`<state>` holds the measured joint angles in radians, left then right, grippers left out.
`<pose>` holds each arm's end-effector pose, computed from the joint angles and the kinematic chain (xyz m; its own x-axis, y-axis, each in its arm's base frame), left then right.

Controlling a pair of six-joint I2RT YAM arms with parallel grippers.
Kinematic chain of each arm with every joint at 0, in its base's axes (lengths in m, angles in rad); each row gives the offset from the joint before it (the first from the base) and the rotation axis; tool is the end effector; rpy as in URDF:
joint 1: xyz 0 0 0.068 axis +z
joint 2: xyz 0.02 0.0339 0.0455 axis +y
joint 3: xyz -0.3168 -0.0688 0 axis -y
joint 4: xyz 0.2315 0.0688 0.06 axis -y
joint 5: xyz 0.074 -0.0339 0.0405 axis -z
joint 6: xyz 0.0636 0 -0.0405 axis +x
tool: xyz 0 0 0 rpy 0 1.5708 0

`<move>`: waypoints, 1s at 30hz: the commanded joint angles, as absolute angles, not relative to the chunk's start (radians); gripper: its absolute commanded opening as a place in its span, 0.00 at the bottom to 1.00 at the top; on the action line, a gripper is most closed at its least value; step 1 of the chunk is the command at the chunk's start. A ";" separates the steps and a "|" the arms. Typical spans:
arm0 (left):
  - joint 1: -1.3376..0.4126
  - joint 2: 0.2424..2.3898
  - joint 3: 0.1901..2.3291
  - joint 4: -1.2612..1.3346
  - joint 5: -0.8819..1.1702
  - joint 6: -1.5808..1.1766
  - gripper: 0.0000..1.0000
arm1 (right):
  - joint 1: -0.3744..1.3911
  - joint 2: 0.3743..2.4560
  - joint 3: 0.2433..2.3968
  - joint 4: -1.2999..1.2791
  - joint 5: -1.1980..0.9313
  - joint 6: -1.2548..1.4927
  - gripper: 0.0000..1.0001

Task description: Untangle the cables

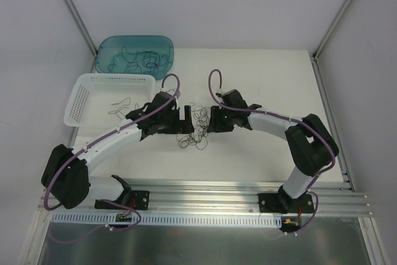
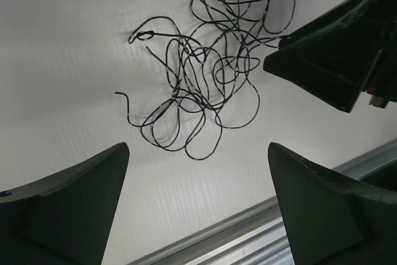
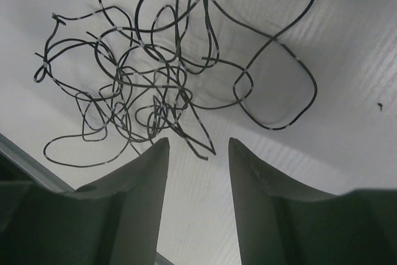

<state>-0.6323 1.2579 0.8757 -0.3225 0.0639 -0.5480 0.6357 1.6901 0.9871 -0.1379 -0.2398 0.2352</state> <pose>0.2109 -0.1595 0.2952 -0.7738 -0.0776 -0.6287 0.2647 0.8621 -0.4322 0.2836 0.2281 0.2230 -0.7473 -0.2701 -0.6072 -0.5451 0.7718 0.3275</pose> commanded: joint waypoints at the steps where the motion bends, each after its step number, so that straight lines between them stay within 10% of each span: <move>1: -0.637 1.320 0.897 -0.299 0.006 -0.577 0.95 | 0.641 1.709 0.996 -0.025 -0.236 0.224 0.46; 7: -0.637 1.411 0.919 -0.272 -0.021 -0.584 0.94 | 0.641 1.729 0.963 0.077 -0.245 0.207 0.39; 14: -0.638 1.525 0.943 -0.252 -0.020 -0.603 0.91 | 0.647 1.634 0.928 0.034 -0.248 0.163 0.01; 19: -0.637 1.629 0.983 -0.245 -0.052 -0.629 0.81 | 0.675 1.513 0.916 -0.078 -0.261 0.103 0.01; 30: -0.638 1.736 1.020 -0.244 -0.069 -0.676 0.14 | 0.726 1.238 0.986 -0.400 -0.195 0.008 0.01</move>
